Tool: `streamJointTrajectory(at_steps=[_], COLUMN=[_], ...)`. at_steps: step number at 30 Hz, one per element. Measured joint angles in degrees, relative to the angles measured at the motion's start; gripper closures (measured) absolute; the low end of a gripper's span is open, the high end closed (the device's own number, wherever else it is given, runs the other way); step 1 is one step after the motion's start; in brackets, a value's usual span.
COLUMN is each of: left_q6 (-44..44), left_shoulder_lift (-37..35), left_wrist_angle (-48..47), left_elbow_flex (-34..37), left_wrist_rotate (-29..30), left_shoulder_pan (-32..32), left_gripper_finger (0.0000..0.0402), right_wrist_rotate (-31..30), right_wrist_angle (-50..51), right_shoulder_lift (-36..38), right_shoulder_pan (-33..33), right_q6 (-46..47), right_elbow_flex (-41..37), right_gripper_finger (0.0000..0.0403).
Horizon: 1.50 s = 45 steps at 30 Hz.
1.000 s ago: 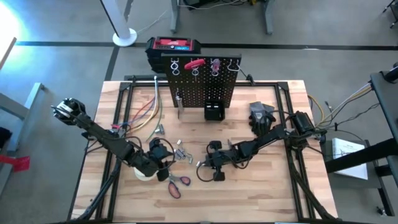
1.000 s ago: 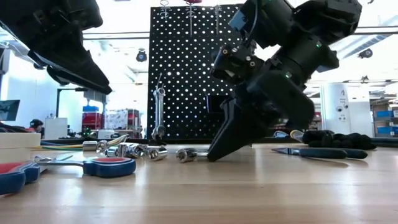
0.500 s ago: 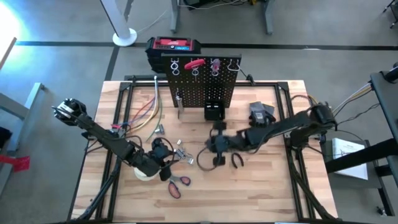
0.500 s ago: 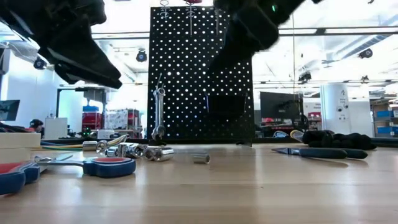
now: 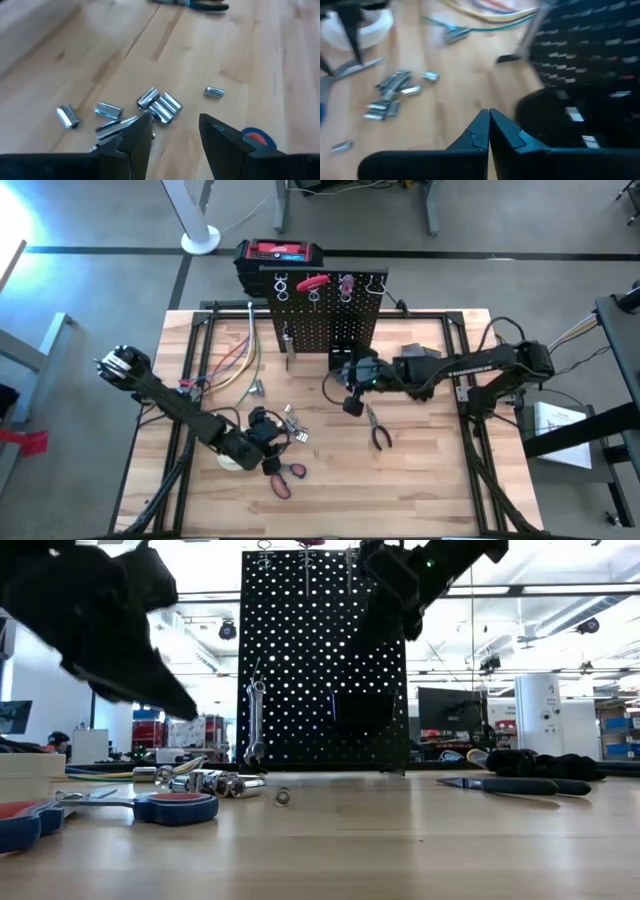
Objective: Hang tools onto peg board
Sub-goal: Put the socket into the black bin on the peg board
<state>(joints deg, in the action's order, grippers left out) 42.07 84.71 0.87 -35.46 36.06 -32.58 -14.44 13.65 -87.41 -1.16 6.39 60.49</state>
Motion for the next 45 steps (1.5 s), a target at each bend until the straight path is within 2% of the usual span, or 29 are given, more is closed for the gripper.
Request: streamJointTrajectory(at_steps=[5,12,17,20,27,32,38,45], left_q6=[3.31,7.65,14.75,15.38,15.26,15.72,16.38,8.72], left_shoulder_lift=[6.59,13.89,15.76,16.73,18.00,18.84,19.45,19.69], left_wrist_angle=[4.44,17.65,18.07,18.18,17.10,11.67,2.33,-2.95], left_elbow_flex=[-0.23,-0.48,-0.53,-1.10,-3.20,-5.78,-10.08,-15.20], left_wrist_rotate=[-0.14,0.72,1.05,1.28,-3.15,-6.59,-7.83,-8.90], left_shoulder_pan=[0.22,1.52,4.41,6.24,9.29,10.59,10.71,10.63], left_gripper_finger=[0.0246,0.0246,0.0246,0.0246,0.0246,0.0246,0.0246,0.0247], right_wrist_rotate=[-0.50,-0.50,-0.69,-0.67,-3.50,-3.59,-3.70,-3.69], right_wrist_angle=[-0.13,-0.64,-0.47,-0.54,-0.20,-0.37,-0.42,-0.49], right_shoulder_lift=[-3.06,-4.25,-4.11,-4.33,-4.77,-4.60,-4.57,-4.55], right_shoulder_pan=[-1.23,-2.30,-4.21,-6.10,-9.38,-10.30,-10.34,-10.34], right_q6=[3.49,6.63,9.40,10.23,14.19,16.12,16.33,16.53], right_elbow_flex=[-0.18,-0.18,-0.20,-0.97,-4.27,-5.80,-6.27,-6.30], right_gripper_finger=[0.0403,0.0403,0.0403,0.0403,0.0403,0.0403,0.0403,0.0403])
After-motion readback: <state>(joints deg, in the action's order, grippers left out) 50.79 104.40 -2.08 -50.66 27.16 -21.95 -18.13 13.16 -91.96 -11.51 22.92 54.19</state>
